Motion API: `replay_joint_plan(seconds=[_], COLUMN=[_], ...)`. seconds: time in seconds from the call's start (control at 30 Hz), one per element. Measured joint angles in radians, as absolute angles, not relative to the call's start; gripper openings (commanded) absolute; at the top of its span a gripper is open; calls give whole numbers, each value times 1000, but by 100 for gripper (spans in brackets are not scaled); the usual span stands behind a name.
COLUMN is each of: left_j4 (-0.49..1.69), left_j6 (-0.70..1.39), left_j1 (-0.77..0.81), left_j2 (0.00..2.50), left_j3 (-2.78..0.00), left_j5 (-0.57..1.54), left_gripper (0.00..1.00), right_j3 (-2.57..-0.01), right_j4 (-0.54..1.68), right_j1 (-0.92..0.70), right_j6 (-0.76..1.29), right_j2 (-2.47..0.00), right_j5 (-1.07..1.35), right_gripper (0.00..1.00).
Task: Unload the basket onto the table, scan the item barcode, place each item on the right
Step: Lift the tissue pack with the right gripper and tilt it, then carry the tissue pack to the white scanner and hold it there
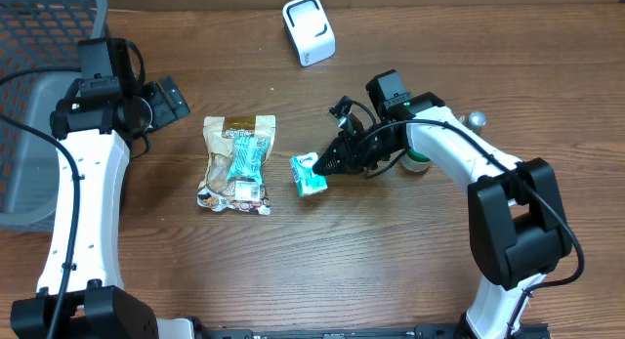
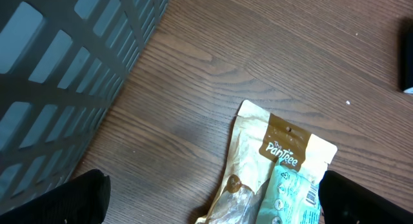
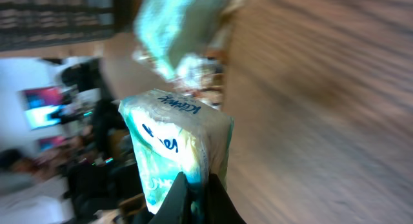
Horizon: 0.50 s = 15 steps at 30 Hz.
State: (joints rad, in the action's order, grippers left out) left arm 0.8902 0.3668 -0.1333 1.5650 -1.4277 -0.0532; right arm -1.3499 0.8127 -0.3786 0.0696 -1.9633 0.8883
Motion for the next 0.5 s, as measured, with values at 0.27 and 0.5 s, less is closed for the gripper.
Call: replay_joint_plan(seconds=[0.27,0.5], left_j4=[890,890], left_j6=[367,367], left_j1=[-133,-133], left_j2=[1565,1565], left_j3=[-1428,-1428], left_j5=[-53,-53], left_gripper=[100,99], right_j3=[-1350,-1350], right_j4=[797,753], right_j1=[-454,-503], right_j6=[156,238], right_j2=[-1963,-1963], right_j5=[638,438], right_gripper=[4,4])
